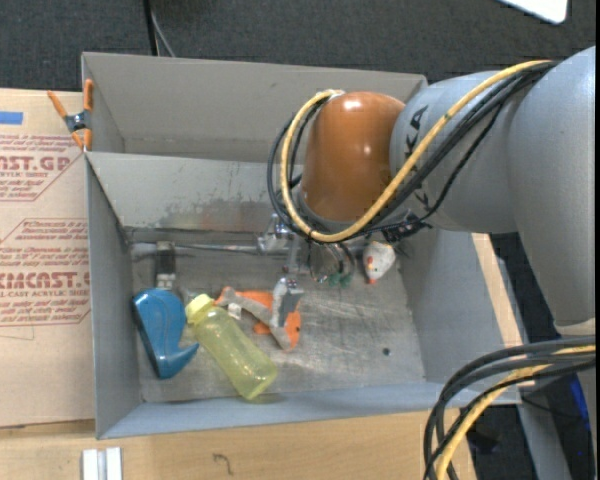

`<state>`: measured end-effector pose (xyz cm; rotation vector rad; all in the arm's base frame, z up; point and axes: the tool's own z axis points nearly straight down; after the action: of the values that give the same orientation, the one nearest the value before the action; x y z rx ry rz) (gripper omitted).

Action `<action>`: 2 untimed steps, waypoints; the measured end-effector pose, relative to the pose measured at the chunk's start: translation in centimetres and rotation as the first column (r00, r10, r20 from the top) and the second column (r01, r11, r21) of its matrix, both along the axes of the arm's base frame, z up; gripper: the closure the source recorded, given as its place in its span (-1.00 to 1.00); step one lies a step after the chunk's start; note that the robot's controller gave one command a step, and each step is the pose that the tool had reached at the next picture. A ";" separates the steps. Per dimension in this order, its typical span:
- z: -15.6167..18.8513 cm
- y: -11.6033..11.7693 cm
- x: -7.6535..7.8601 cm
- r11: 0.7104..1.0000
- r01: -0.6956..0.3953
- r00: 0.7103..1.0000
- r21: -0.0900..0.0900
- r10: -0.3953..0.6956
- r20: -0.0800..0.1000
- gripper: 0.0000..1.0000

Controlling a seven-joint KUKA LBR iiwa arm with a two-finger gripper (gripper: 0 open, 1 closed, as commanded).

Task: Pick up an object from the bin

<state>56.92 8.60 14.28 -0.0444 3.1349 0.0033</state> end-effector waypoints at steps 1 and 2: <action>-6.8 2.4 0.9 0.990 -0.142 0.990 0.000 0.142 -0.003 1.00; -6.8 2.4 0.9 0.990 -0.142 0.990 0.000 0.142 -0.002 1.00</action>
Offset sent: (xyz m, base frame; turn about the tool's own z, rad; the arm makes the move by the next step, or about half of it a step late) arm 0.0000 0.0000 0.0000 0.0000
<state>57.78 10.99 7.45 -0.2672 3.1264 0.0040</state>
